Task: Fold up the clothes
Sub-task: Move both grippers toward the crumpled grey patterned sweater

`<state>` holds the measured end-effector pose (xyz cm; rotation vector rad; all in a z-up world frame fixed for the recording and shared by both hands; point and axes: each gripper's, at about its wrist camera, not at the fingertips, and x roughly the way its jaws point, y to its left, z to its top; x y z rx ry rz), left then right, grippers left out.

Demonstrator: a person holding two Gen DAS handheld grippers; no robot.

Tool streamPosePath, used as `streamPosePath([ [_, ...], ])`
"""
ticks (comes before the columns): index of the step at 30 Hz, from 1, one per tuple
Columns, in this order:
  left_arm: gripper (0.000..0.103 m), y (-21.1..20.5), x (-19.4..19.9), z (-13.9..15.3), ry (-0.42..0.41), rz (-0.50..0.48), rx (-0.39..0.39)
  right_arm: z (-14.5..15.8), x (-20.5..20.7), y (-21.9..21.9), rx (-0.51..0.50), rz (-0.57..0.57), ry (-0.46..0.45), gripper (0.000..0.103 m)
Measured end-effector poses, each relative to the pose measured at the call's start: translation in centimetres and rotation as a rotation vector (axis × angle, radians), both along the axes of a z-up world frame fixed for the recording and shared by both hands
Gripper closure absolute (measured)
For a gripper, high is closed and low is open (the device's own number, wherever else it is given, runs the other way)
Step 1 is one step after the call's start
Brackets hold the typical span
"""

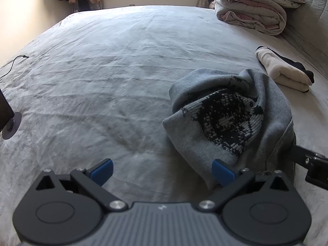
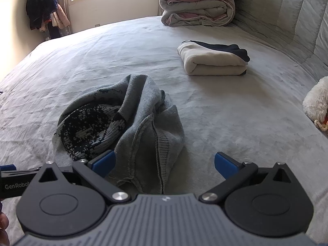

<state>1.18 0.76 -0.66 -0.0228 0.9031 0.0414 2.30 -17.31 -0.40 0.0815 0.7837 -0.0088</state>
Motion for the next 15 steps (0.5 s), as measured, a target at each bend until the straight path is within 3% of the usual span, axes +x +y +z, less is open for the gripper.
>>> streamPosePath([
  [15, 0.001, 0.00, 0.14, -0.21, 0.008, 0.012, 0.014, -0.20, -0.10, 0.04, 0.013, 0.010, 0.019, 0.000],
])
